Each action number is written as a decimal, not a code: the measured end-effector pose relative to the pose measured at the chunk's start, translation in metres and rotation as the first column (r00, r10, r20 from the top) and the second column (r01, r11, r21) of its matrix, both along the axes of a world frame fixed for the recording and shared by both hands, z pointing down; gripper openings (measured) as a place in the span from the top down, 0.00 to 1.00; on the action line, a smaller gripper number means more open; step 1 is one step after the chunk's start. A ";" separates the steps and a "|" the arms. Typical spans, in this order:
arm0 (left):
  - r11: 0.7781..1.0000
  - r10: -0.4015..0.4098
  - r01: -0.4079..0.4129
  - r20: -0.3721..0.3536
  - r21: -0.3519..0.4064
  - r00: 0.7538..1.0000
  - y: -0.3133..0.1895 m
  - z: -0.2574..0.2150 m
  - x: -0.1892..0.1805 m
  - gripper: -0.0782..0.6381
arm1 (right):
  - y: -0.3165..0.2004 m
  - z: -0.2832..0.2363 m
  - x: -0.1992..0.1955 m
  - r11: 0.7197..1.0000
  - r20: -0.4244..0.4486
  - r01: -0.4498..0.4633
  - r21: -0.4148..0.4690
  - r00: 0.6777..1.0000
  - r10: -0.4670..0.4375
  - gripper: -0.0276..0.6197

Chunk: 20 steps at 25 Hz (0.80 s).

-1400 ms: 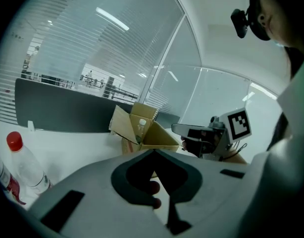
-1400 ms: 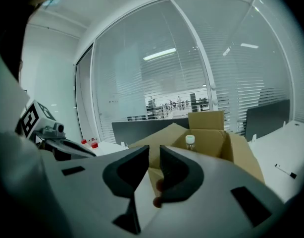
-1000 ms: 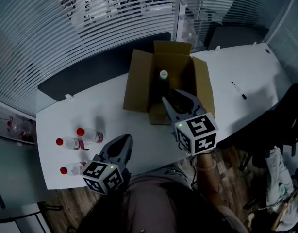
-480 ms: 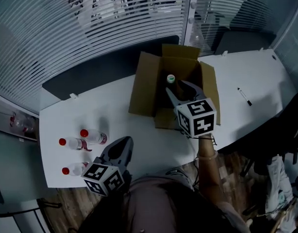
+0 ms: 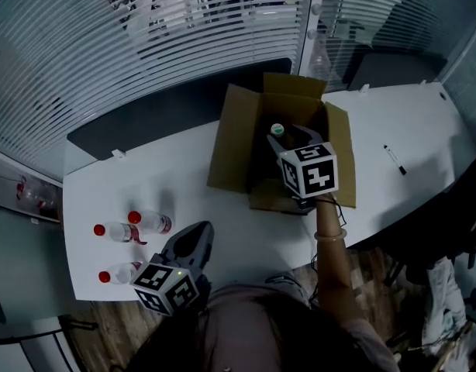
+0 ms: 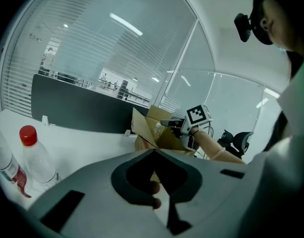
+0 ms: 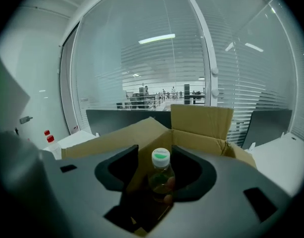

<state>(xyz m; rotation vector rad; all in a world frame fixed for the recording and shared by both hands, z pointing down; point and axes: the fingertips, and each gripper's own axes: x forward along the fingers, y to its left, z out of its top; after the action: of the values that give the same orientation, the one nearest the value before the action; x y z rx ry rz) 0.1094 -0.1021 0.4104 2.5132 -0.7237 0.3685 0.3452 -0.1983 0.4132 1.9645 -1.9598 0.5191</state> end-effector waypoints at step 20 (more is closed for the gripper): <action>0.999 0.000 0.003 0.047 -0.052 0.999 -0.020 0.020 0.013 0.88 | -0.032 0.055 0.019 0.989 -0.011 -0.003 -0.150 1.000 0.002 0.66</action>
<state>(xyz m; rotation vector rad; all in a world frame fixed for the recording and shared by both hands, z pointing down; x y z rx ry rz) 0.1225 -0.1217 0.4307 2.4626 -0.7251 0.4419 0.3639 -0.2298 0.4678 1.8739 -1.8545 0.6362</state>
